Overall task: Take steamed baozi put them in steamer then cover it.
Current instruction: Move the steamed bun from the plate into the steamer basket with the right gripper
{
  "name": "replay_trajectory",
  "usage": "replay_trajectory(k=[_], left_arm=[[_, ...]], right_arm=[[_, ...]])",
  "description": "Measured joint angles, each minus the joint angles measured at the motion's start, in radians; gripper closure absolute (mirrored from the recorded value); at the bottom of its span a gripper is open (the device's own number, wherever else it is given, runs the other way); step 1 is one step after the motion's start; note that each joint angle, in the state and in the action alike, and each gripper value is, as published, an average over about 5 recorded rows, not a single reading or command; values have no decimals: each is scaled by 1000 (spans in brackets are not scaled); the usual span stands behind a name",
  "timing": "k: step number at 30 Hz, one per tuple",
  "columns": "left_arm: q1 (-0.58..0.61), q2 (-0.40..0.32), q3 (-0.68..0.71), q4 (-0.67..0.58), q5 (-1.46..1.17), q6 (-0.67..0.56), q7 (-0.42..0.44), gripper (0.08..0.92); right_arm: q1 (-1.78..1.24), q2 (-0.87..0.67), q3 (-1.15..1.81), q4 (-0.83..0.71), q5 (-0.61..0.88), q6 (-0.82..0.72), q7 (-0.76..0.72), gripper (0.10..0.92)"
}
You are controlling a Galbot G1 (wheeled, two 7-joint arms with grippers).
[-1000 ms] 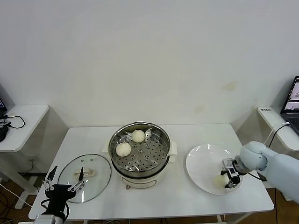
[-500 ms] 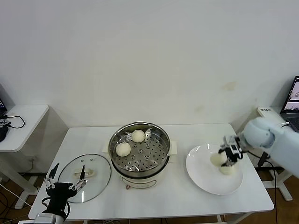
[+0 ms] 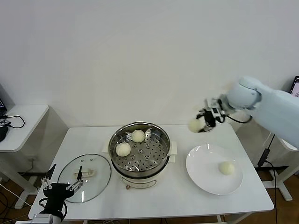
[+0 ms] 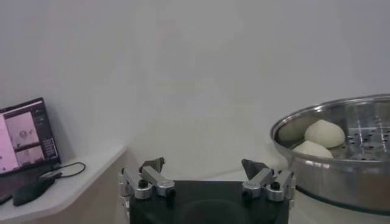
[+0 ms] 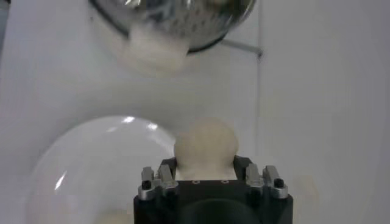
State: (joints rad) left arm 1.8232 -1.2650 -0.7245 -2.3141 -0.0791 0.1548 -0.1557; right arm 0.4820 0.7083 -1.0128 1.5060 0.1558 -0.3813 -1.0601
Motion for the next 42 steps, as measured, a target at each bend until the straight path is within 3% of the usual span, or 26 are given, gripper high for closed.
replay_trajectory(k=[11,20,35,42], left_arm=[[1,-15,-26,9,-8,0,0,177],[-1,-26,-43,19,-14,-2,-1,177],[1,-35,-61,23,-18,-6,-3,177],[-1,-40,-58,24,-18,-7,-4,177]], right_arm=[[40,230,-86,-35,41,43,40,440],[13,371,-156,-41,-7,135,39,441],[-10,484,-247,-27,-152,318,42,439],[-5,510,-268,-16,-179,379,25,396]])
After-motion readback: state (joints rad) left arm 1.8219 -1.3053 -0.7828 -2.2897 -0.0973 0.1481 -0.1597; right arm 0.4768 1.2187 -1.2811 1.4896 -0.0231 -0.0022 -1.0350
